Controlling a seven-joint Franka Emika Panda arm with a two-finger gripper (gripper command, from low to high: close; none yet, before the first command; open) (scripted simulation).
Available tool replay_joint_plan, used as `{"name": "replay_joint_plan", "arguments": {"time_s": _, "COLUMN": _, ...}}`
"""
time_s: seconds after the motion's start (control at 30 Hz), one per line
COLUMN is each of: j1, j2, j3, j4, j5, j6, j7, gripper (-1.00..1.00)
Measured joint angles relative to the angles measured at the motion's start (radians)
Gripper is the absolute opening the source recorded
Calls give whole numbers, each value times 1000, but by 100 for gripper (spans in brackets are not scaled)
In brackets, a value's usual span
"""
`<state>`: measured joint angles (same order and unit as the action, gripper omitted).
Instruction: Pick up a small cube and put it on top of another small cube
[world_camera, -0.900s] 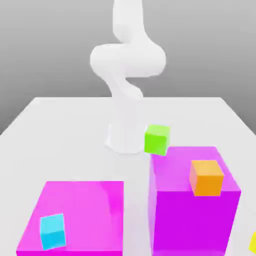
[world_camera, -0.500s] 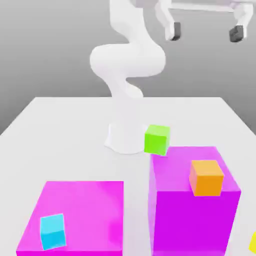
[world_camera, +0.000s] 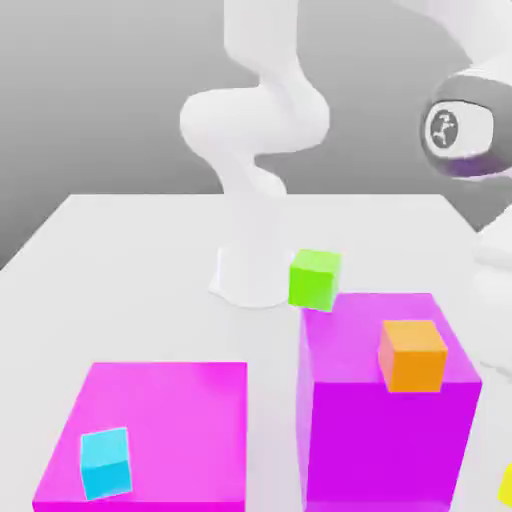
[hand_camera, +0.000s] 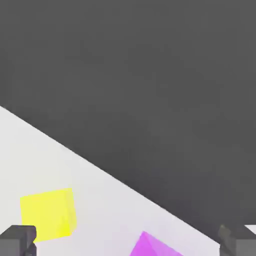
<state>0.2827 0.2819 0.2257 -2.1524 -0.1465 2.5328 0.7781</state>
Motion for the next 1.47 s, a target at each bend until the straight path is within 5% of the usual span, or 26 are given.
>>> {"name": "replay_joint_plan", "arguments": {"time_s": 0.27, "j1": 100, "j2": 293, "j3": -31, "j4": 52, "j5": -81, "j6": 124, "j7": 36, "gripper": 0}}
{"name": "replay_joint_plan", "arguments": {"time_s": 0.3, "j1": 106, "j2": 316, "j3": -38, "j4": 58, "j5": -88, "j6": 141, "j7": 41, "gripper": -100}}
{"name": "replay_joint_plan", "arguments": {"time_s": 0.7, "j1": 77, "j2": 184, "j3": 14, "j4": 36, "j5": -38, "j6": 36, "j7": -33, "gripper": -100}}
{"name": "replay_joint_plan", "arguments": {"time_s": 1.2, "j1": -168, "j2": -336, "j3": -47, "j4": 54, "j5": 148, "j6": -484, "j7": -578, "gripper": -100}}
{"name": "replay_joint_plan", "arguments": {"time_s": 1.33, "j1": -182, "j2": -323, "j3": -51, "j4": -24, "j5": 161, "j6": -398, "j7": -578, "gripper": -100}}
{"name": "replay_joint_plan", "arguments": {"time_s": 1.37, "j1": -182, "j2": -313, "j3": -51, "j4": -43, "j5": 159, "j6": -369, "j7": -577, "gripper": 100}}
{"name": "replay_joint_plan", "arguments": {"time_s": 1.47, "j1": -182, "j2": -313, "j3": -51, "j4": -43, "j5": 159, "j6": -369, "j7": -577, "gripper": 100}}
